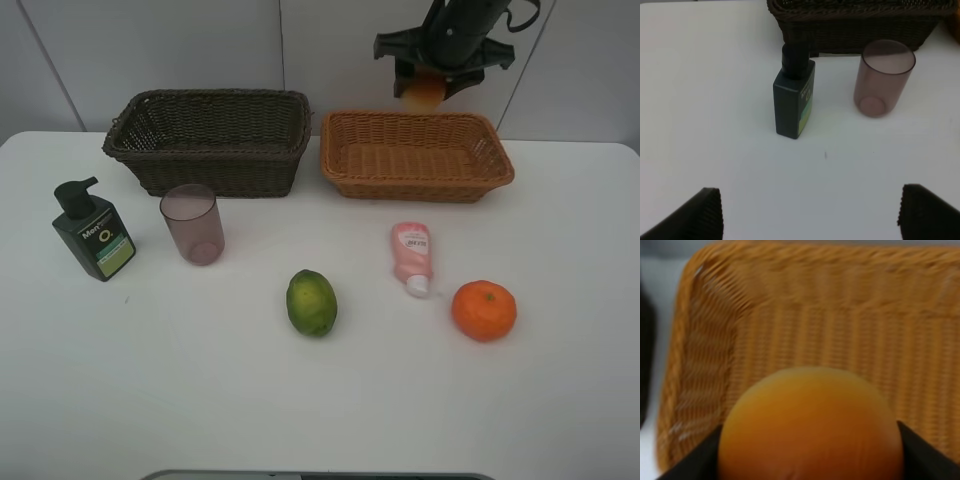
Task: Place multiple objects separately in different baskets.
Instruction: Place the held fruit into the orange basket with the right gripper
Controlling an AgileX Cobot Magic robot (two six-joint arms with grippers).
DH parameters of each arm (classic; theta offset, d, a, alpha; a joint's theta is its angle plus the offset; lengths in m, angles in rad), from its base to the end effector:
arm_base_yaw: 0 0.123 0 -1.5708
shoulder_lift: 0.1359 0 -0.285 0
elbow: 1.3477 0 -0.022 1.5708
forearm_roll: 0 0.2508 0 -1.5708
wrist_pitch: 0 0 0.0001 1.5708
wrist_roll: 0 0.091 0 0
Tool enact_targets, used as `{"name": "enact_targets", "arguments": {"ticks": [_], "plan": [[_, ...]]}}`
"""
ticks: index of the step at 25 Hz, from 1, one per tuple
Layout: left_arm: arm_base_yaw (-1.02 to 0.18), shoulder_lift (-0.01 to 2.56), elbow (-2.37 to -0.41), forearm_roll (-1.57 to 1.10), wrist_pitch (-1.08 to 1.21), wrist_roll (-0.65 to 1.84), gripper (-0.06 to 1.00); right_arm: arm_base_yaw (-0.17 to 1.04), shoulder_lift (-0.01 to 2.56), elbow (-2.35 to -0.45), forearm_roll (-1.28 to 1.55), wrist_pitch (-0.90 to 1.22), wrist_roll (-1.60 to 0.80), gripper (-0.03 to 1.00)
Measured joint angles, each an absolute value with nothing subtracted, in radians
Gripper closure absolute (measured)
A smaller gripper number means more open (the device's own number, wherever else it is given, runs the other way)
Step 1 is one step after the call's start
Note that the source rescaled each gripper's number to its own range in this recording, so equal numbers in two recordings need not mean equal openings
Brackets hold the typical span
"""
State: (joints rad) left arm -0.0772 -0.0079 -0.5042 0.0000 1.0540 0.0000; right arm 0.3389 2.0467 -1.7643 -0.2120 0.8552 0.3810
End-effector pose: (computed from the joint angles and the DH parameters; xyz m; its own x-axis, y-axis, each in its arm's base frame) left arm -0.0063 0.0005 0.2790 -0.4379 0.0339 -0.8984 0.0771 0.9970 0.0000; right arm 0.4381 0.1391 0.2517 -0.8497 -0.0499 -0.5249 -0.0512 0.9986 -0.0121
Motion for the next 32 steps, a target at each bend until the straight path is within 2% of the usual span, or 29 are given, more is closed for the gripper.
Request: {"name": "enact_targets", "arguments": {"ticks": [18,19,20,22,24,27,32], "plan": [[-0.077,-0.008,-0.504,0.000,1.054,0.000,0.03,0.308,2.260,-1.764,-0.271,0.746,0.381,0.77],[-0.077,-0.008,-0.504,0.000,1.054,0.000,0.03,0.308,2.258,-1.764,-0.271,0.742,0.381,0.74],[-0.077,-0.008,-0.504,0.000,1.054,0.000,0.03,0.308,2.258,-1.764,-0.271,0.741,0.381,0.61],[-0.077,-0.008,-0.504,0.000,1.054,0.000,0.03,0.308,2.261,-1.764,-0.271,0.740,0.381,0.28],[-0.077,-0.008,-0.504,0.000,1.054,0.000,0.03,0.308,2.260,-1.764,-0.271,0.735,0.380,0.09],[-0.077,-0.008,-0.504,0.000,1.054,0.000,0.03,0.308,2.243,-1.764,-0.272,0.740,0.380,0.00],[-0.077,-0.008,-0.504,0.000,1.054,0.000,0.03,0.324,2.145,-1.739,-0.274,0.851,0.365,-0.03]]}}
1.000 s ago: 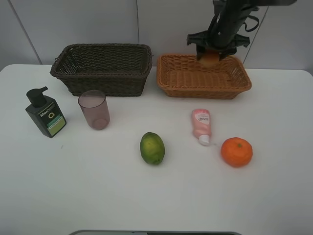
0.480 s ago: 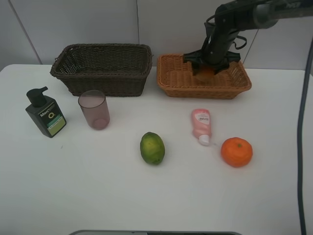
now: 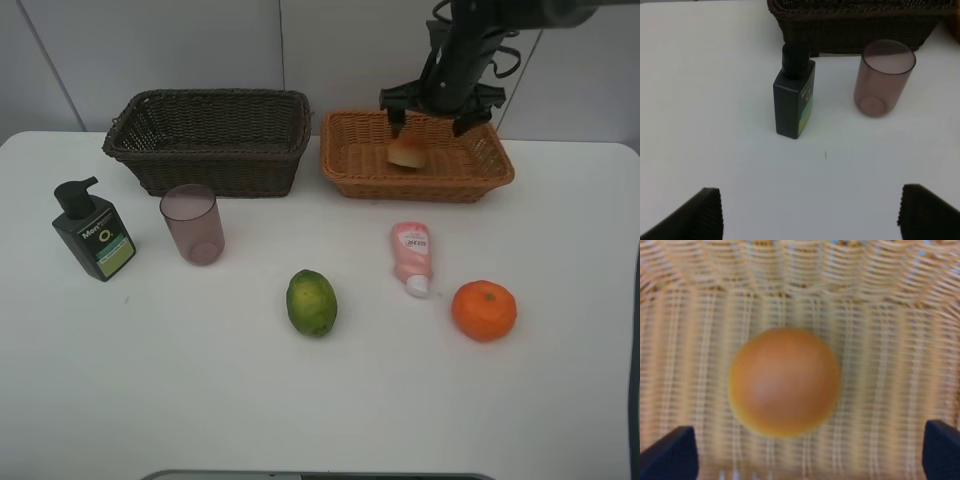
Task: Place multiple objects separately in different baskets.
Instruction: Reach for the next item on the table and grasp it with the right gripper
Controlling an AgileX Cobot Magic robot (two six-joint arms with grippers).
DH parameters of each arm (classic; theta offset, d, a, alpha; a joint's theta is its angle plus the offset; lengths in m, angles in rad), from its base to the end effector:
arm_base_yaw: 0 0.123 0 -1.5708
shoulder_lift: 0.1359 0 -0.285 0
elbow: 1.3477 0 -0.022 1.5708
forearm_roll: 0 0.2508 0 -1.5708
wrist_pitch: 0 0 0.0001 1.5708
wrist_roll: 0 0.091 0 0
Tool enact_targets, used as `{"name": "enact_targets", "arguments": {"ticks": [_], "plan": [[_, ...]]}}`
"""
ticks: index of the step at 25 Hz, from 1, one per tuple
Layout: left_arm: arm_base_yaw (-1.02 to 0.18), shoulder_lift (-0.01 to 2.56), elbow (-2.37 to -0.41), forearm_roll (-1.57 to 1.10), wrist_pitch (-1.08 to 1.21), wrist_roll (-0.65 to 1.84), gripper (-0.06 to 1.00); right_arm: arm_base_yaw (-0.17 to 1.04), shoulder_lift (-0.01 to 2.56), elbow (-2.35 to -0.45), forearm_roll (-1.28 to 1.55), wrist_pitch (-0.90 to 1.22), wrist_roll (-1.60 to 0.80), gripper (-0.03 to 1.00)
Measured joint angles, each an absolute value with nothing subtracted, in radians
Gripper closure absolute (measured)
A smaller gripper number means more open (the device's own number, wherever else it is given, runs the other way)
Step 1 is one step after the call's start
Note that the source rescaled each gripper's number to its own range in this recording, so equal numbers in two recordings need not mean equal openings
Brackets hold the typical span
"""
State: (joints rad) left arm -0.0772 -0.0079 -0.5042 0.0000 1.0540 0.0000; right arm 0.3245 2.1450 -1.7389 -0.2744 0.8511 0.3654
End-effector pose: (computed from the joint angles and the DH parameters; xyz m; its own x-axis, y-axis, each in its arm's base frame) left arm -0.0063 0.0005 0.2790 -0.4379 0.0339 -0.8984 0.0771 0.9970 0.0000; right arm 0.4486 0.1313 0.2000 -0.8935 -0.1137 -0.4345 -0.0730 0.9913 -0.1093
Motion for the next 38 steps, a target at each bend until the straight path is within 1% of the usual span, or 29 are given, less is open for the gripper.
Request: {"name": "enact_targets", "arguments": {"ticks": [3,10,13,16,20,28,33,38], "plan": [[-0.077,-0.008,-0.504,0.000,1.054,0.000,0.03,0.347,2.051,-1.642,-0.264,0.883,0.355,-0.03],[-0.077,-0.008,-0.504,0.000,1.054,0.000,0.03,0.360,1.811,-1.273,-0.159,0.845,0.352,-0.03],[-0.077,-0.008,-0.504,0.000,1.054,0.000,0.03,0.360,1.740,-1.126,-0.141,0.843,0.355,-0.03],[-0.077,-0.008,-0.504,0.000,1.054,0.000,0.03,0.360,1.697,-1.027,-0.131,0.838,0.368,-0.03],[-0.077,-0.008,-0.504,0.000,1.054,0.000,0.03,0.360,1.681,-0.945,-0.098,0.827,0.390,-0.03],[-0.077,-0.008,-0.504,0.000,1.054,0.000,0.03,0.360,1.681,-0.848,-0.091,0.778,0.408,-0.03],[-0.077,-0.008,-0.504,0.000,1.054,0.000,0.03,0.354,1.683,-0.805,-0.102,0.714,0.432,-0.03],[-0.077,-0.008,-0.504,0.000,1.054,0.000,0.03,0.354,1.746,-0.793,-0.112,0.661,0.439,-0.03]]}}
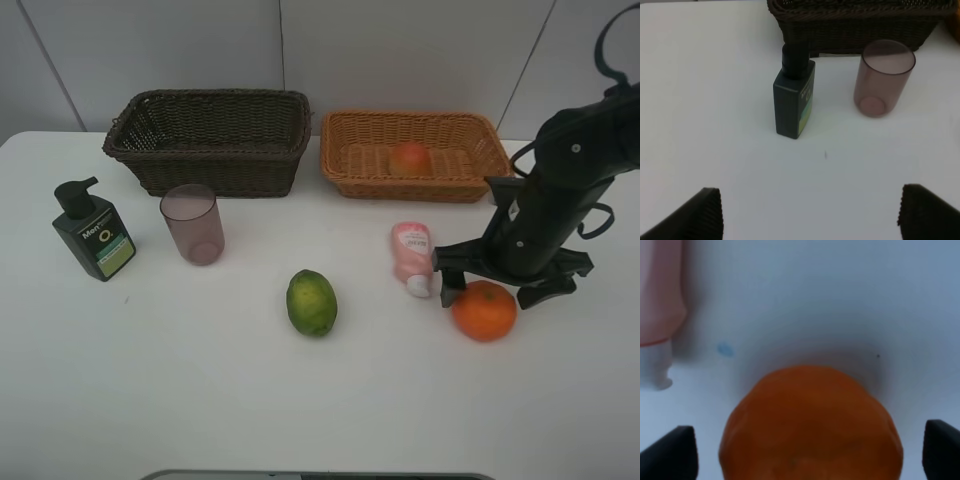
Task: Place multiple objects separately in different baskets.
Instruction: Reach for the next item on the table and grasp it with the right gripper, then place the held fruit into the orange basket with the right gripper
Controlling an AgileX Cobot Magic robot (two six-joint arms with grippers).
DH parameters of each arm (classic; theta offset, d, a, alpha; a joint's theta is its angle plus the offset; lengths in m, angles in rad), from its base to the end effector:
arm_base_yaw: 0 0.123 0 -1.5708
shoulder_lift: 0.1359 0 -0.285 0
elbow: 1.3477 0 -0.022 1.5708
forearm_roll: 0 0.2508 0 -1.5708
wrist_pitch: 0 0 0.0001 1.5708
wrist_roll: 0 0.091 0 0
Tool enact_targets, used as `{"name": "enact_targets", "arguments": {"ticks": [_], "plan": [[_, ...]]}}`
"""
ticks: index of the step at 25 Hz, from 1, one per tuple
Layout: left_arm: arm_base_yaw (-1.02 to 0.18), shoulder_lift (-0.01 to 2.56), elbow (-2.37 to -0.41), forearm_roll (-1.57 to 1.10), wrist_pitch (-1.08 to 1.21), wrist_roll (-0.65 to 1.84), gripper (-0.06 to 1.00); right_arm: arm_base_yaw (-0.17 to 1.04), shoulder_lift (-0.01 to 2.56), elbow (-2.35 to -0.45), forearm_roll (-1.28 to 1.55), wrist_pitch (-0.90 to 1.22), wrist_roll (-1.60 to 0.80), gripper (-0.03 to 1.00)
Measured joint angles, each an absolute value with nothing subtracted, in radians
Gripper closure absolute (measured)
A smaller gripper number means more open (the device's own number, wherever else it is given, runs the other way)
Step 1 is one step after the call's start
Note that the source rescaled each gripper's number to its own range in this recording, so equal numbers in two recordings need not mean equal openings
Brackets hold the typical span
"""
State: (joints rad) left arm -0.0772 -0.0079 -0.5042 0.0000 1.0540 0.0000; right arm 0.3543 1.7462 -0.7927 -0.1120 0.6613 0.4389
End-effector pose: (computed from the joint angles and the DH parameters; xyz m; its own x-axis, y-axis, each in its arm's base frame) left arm -0.0063 0.0005 0.2790 -0.4379 0.0339 -0.8984 0.0771 0.9970 0.0000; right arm 0.2559 0.0880 0.1268 -0.9977 -0.0040 -0.0669 -0.0007 0.9988 -0.0485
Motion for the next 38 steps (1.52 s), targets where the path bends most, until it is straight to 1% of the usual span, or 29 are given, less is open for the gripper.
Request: {"name": "enact_targets", "arguments": {"ticks": [6,7,8,9,10,11,12,29,31,38], "plan": [[-0.077,-0.008,-0.504,0.000,1.054,0.000,0.03,0.354,1.803,-0.792,-0.114,0.641,0.452,-0.03],[-0.077,-0.008,-0.504,0.000,1.054,0.000,0.03,0.354,1.809,-0.792,-0.116,0.641,0.453,-0.01],[-0.077,-0.008,-0.504,0.000,1.054,0.000,0.03,0.354,1.814,-0.792,-0.116,0.641,0.453,0.04],[-0.077,-0.008,-0.504,0.000,1.054,0.000,0.03,0.354,1.816,-0.792,-0.116,0.641,0.453,0.15],[-0.077,-0.008,-0.504,0.000,1.054,0.000,0.03,0.354,1.817,-0.792,-0.116,0.640,0.453,0.29],[-0.077,-0.008,-0.504,0.000,1.054,0.000,0.03,0.354,1.820,-0.792,-0.116,0.639,0.453,0.47],[-0.077,-0.008,-0.504,0.000,1.054,0.000,0.03,0.354,1.819,-0.792,-0.117,0.639,0.453,0.46],[-0.077,-0.008,-0.504,0.000,1.054,0.000,0.03,0.354,1.819,-0.792,-0.117,0.636,0.453,0.46],[-0.077,-0.008,-0.504,0.000,1.054,0.000,0.03,0.354,1.822,-0.816,-0.117,0.649,0.452,0.46],[-0.077,-0.008,-0.504,0.000,1.054,0.000,0.03,0.354,1.822,-0.989,-0.117,0.853,0.392,0.46]]}}
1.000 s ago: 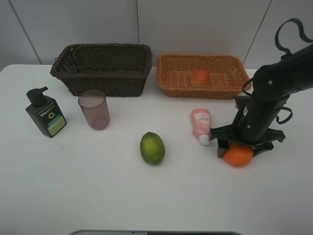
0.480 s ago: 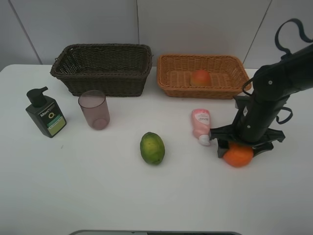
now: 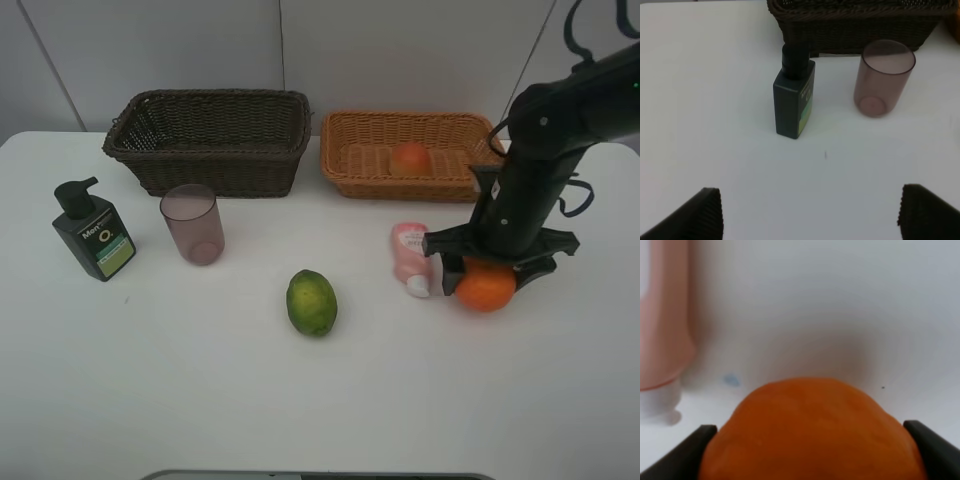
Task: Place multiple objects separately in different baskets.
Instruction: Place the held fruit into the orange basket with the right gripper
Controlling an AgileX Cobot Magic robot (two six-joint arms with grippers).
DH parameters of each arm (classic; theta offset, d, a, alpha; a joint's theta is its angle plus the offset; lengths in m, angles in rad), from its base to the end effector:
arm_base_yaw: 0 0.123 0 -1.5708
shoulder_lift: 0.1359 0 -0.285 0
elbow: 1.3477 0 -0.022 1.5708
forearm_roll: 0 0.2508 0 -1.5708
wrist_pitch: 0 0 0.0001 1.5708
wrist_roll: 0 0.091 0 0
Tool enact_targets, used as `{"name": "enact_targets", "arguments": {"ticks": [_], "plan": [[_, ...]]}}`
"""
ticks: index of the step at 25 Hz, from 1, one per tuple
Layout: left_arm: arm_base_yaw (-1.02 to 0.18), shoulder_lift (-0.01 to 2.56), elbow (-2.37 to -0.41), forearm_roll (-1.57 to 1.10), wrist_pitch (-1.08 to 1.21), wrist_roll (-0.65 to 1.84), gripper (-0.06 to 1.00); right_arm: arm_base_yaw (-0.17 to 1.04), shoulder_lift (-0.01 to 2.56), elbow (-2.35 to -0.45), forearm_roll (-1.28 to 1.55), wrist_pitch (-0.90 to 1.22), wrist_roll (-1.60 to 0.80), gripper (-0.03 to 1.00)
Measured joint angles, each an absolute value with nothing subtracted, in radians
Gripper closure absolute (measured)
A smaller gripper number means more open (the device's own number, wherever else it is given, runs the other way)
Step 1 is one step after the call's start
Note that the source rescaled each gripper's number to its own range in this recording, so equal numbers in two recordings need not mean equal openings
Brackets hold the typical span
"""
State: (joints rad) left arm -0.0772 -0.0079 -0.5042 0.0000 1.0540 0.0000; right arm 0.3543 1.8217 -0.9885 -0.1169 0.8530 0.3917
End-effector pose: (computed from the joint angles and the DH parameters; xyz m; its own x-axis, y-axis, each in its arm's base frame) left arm -0.0063 0.0005 0.2790 -0.4379 0.0339 -0.8984 0.0771 0.9970 0.0000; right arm 0.2882 0.0981 0.1423 -0.9992 -0.0409 -0.0036 -0.0404 0.9950 -0.0912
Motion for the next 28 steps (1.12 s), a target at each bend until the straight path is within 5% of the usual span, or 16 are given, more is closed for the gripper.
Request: {"name": "enact_targets", "arguments": {"ticks": [15,28], "plan": [[-0.077,-0.008,-0.504,0.000,1.054,0.000,0.03,0.274,1.971,-1.570,-0.207,1.051,0.309,0.46],[-0.077,-0.008,-0.504,0.000,1.054,0.000,0.03,0.226,2.109,-1.657,-0.225,0.845,0.307,0.46]]}}
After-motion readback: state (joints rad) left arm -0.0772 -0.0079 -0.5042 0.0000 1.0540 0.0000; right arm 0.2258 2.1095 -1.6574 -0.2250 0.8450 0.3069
